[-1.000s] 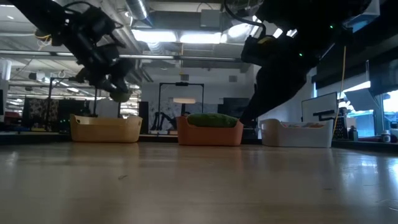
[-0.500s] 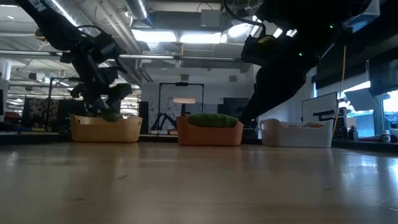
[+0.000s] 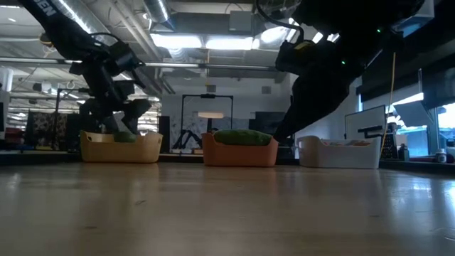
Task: Sort produce into baskets
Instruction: Put the tomato into the white bin
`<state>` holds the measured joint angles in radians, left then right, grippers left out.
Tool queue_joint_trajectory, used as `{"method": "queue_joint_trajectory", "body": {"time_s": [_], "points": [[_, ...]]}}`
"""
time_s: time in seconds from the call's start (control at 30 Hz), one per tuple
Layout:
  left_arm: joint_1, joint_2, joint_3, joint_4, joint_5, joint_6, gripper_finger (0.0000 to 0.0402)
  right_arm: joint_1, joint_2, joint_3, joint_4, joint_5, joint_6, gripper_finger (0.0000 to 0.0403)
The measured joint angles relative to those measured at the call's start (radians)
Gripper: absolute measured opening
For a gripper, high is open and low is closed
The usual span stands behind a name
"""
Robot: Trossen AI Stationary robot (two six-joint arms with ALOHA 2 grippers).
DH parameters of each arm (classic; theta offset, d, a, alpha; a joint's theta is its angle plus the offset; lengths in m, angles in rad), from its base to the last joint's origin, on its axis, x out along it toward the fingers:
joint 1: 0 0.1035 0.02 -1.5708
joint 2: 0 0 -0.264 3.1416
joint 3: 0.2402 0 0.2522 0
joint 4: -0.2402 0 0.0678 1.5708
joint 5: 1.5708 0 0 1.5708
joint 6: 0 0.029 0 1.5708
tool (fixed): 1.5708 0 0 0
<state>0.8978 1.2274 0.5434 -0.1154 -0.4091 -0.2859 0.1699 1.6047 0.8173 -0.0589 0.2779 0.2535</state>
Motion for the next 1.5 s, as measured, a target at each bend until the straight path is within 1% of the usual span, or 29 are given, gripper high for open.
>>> {"method": "queue_joint_trajectory", "body": {"time_s": [0.1,0.2,0.43,0.6,0.73,0.9,1.03,1.13,1.33,1.5], "points": [[-0.005,-0.004,0.000,-0.002,0.007,0.000,0.0283,0.000,0.000,0.000,0.000,0.000,0.000,0.0282],[-0.021,-0.034,0.000,-0.006,0.042,0.012,0.0285,0.000,0.000,0.000,0.000,-0.001,0.000,0.0282],[-0.086,-0.183,0.000,-0.007,0.085,0.009,0.0282,0.000,0.000,0.000,0.011,-0.001,0.004,0.0282],[-0.165,-0.298,0.001,0.003,0.181,0.025,0.0282,0.000,-0.004,0.000,0.006,-0.004,0.005,0.0282],[-0.257,-0.352,0.001,0.003,0.254,0.031,0.0282,0.000,-0.039,0.000,-0.027,-0.044,0.004,0.0282],[-0.396,-0.348,0.001,0.006,0.270,0.031,0.0282,0.017,-0.117,0.000,-0.137,-0.127,0.010,0.0282],[-0.494,-0.327,0.001,0.007,0.270,0.031,0.0282,0.065,-0.174,0.000,-0.229,-0.176,0.045,0.0282],[-0.549,-0.312,0.001,0.020,0.270,0.027,0.0282,0.112,-0.199,0.000,-0.290,-0.185,0.087,0.0282],[-0.625,-0.292,0.001,0.064,0.269,0.023,0.0282,0.208,-0.211,0.000,-0.385,-0.201,0.196,0.0282],[-0.662,-0.283,0.001,0.077,0.268,0.023,0.0282,0.290,-0.211,0.000,-0.439,-0.205,0.298,0.0282]]}}
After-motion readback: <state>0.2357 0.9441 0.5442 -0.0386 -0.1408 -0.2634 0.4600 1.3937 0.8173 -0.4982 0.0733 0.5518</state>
